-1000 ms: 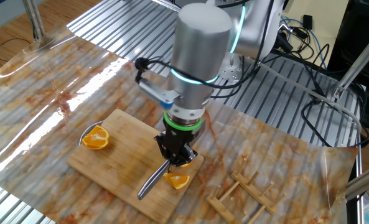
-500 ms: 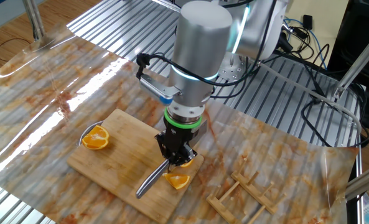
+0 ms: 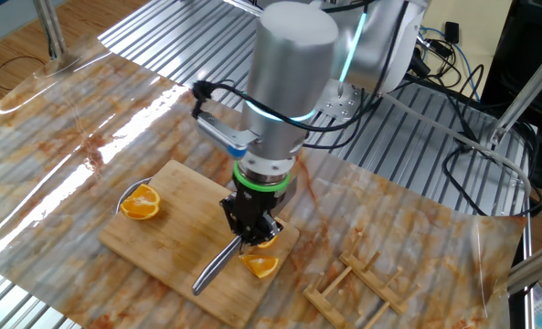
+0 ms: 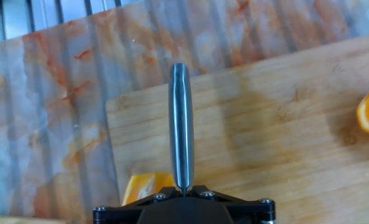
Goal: Chop the orange
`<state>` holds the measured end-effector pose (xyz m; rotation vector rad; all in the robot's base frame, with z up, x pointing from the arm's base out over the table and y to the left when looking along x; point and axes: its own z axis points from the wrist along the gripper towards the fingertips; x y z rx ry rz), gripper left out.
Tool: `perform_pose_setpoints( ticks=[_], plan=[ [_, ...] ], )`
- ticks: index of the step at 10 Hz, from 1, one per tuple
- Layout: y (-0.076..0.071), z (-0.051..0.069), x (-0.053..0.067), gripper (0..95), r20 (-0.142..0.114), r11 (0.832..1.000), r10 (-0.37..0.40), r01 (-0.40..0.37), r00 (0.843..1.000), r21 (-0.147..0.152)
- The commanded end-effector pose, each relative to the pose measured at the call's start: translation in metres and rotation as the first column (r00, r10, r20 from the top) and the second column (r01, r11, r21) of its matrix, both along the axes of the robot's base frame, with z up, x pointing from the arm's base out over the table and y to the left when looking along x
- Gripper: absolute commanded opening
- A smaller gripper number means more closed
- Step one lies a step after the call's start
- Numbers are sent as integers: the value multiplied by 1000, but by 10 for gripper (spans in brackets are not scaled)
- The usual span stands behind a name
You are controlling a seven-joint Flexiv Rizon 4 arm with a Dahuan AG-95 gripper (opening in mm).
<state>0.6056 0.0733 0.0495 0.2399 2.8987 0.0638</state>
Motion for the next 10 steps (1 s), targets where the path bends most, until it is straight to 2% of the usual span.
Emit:
perform_pose_setpoints(
  ticks=[1, 5, 10],
  plan=[
    [-4, 1, 12, 0, 4, 1000, 12, -12, 1000, 4],
    [-11, 6, 27, 0, 7, 1000, 27, -27, 1000, 1],
    [-10, 11, 24, 0, -32, 1000, 18, -18, 999, 25]
  ],
)
